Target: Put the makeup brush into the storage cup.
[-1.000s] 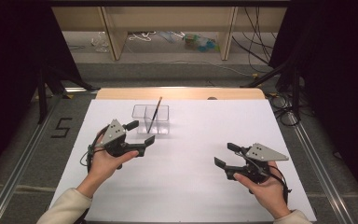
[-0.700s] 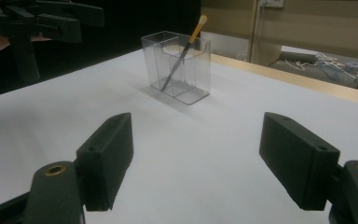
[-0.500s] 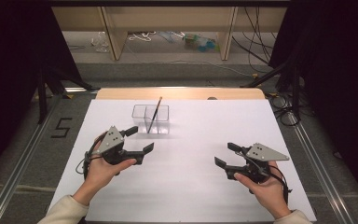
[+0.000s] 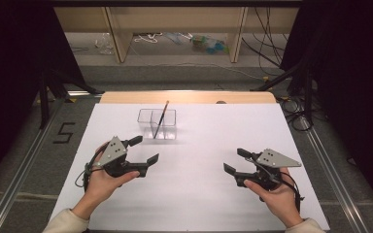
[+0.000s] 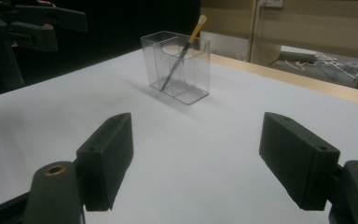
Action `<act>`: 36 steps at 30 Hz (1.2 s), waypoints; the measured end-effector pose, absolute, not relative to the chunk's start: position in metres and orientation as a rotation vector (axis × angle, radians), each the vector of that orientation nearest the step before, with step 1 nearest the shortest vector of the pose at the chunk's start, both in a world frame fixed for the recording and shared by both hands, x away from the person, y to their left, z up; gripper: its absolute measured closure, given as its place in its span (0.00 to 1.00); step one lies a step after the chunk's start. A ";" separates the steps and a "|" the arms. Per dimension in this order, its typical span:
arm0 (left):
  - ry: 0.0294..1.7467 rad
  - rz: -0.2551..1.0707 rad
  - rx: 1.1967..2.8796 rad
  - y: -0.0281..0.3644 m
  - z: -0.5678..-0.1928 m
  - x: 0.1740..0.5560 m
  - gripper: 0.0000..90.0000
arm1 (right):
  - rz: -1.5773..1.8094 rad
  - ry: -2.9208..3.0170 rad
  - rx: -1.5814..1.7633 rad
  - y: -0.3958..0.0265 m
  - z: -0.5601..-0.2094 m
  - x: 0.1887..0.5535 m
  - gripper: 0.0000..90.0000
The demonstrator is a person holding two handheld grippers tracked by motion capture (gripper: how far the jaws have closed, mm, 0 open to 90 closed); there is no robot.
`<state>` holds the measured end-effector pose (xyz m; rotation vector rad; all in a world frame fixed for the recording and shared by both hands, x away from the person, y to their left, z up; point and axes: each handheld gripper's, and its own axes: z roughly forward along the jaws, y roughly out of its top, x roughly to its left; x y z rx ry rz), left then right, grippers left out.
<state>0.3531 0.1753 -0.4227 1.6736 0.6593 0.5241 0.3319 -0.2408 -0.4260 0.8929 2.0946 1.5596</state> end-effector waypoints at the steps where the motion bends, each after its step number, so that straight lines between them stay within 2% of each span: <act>1: 0.658 0.525 1.676 0.176 -0.423 0.352 0.18 | 1.593 2.084 0.886 -0.239 -0.427 0.333 0.30; 36: 0.699 0.503 1.633 0.208 -0.438 0.308 0.18 | 1.566 2.101 0.907 -0.239 -0.429 0.334 0.30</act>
